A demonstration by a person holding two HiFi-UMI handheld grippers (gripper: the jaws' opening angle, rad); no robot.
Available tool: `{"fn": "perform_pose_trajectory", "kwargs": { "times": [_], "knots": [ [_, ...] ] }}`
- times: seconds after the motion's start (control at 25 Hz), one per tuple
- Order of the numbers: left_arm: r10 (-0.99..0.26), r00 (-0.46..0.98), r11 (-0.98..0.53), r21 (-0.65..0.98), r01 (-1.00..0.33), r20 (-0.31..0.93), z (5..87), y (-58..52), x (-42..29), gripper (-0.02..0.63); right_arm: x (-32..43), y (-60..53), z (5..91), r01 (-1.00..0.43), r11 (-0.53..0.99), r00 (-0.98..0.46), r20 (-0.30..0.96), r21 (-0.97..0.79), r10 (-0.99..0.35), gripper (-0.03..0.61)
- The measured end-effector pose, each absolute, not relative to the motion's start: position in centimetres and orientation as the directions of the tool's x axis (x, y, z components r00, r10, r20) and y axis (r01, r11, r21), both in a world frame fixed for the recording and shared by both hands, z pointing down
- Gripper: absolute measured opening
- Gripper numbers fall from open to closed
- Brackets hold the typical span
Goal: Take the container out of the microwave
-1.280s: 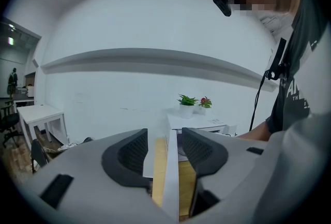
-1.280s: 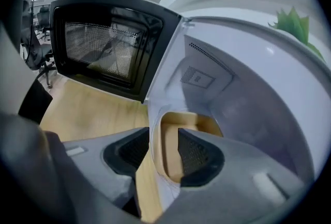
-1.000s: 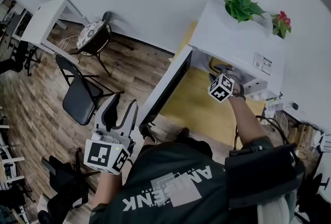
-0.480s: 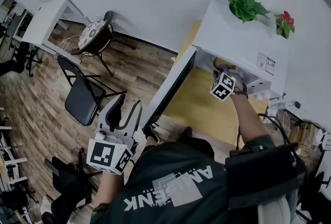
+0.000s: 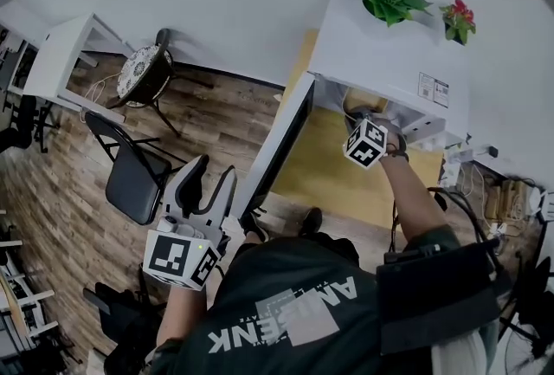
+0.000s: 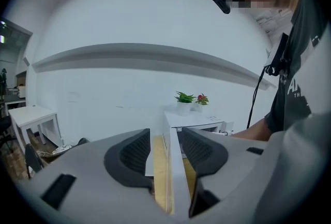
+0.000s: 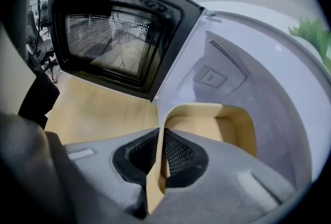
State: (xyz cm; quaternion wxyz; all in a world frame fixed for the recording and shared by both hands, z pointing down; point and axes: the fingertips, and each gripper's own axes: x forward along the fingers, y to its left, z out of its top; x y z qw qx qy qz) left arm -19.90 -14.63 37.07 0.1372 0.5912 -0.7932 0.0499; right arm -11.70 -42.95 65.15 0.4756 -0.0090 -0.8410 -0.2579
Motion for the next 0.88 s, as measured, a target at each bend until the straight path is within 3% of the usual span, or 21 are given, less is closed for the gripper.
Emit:
{"fn": "perform_pose_trajectory", "kwargs": {
  "times": [0.68,0.88],
  "knots": [
    [-0.965,-0.078,0.108,0.111,-0.988,0.251,36.9,-16.5,-21.9,0.173,-7.5,-35.4,63.9,0.133,0.952,-0.529,0.832,0.277,-0.169,0.012],
    [-0.973,-0.005,0.04,0.144,-0.989,0.232,37.5,-17.5,-22.2,0.13,-6.0,-33.2,63.2,0.078,0.963,-0.516,0.837,0.259,-0.184,0.012]
  ]
}}
